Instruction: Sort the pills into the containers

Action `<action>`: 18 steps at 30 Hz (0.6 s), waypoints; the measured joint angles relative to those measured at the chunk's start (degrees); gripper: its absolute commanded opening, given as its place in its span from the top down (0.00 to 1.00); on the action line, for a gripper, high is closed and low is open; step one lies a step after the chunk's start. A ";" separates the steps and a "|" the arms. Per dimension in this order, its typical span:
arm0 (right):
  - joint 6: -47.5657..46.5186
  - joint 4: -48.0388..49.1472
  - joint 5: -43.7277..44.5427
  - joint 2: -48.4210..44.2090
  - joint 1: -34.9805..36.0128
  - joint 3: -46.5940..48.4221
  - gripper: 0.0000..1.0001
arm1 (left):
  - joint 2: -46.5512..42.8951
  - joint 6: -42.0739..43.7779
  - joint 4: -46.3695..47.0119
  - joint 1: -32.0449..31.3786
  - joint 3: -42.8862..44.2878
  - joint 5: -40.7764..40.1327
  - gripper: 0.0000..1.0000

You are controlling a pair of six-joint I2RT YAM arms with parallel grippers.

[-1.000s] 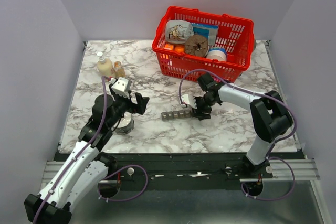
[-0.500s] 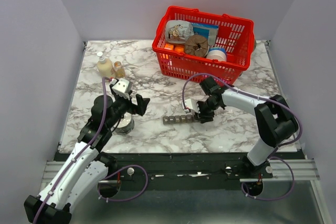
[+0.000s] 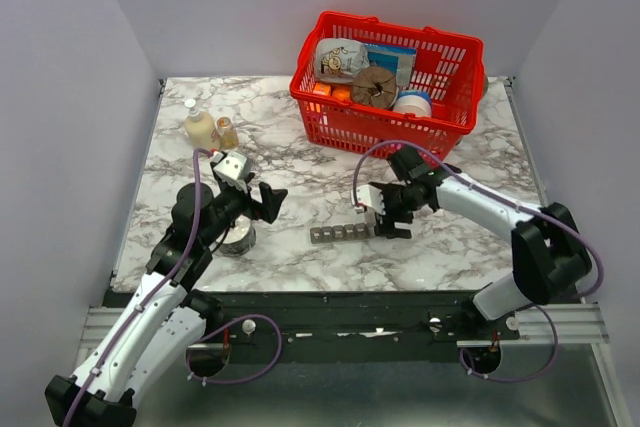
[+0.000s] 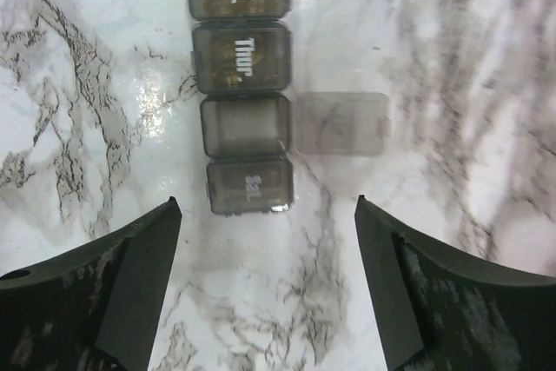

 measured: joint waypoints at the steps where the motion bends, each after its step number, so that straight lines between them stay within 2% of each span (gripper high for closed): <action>1: 0.74 -0.13 0.20 -1.75 -0.17 0.02 0.07 | -0.11 -0.02 -0.02 0.00 0.00 0.17 0.01; 7: 5.27 -3.10 -0.26 -15.93 -3.52 0.31 0.00 | -1.75 -0.48 0.00 0.00 0.00 2.91 0.01; 10: 7.26 -5.68 -2.45 -23.74 -8.33 0.15 0.00 | -1.79 -0.42 -0.04 0.00 0.00 4.02 0.01; 15: 10.49 -8.94 -8.72 -33.92 -23.10 -1.33 0.00 | -1.70 0.09 -0.35 0.00 0.00 4.26 0.01; 18: 12.63 -10.84 -12.59 -38.12 -36.96 -2.12 0.01 | -1.68 0.52 -0.44 0.02 0.00 4.28 0.01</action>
